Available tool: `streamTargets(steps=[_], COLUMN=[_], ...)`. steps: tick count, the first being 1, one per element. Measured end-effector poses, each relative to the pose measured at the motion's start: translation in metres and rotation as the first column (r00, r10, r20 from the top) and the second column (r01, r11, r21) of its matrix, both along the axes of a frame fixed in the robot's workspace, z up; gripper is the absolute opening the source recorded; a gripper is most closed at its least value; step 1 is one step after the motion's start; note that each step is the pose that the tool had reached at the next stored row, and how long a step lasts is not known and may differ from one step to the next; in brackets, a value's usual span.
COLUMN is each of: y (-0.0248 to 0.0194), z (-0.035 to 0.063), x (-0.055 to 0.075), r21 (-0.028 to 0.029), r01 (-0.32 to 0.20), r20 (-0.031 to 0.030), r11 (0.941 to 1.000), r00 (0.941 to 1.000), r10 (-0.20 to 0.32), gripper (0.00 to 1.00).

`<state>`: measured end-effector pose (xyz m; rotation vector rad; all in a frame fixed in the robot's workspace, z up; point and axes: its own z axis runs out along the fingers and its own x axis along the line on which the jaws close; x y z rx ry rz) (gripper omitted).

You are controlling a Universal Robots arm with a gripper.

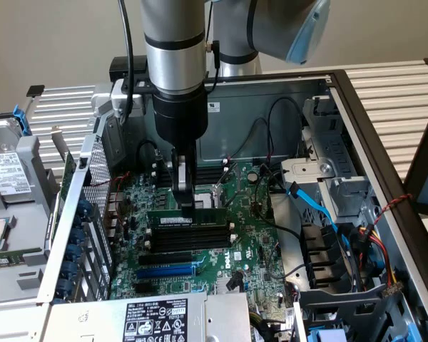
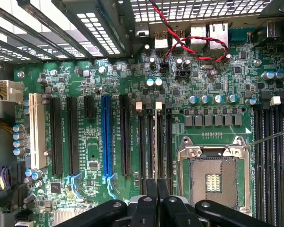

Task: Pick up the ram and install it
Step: 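Insert the ram into the slot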

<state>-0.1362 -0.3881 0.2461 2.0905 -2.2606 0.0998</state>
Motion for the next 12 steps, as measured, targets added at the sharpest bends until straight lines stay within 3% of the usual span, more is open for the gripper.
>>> streamTargets(steps=[3,12], y=[-0.0026,-0.0030], z=[-0.0005,-0.0007], x=[0.0005,0.0019], r21=[0.0000,-0.0001], r01=[0.000,0.000], r20=[0.0000,0.0000], r11=[1.0000,1.0000], r00=[1.0000,1.0000], r10=[0.000,0.000], gripper=[0.12,0.12])
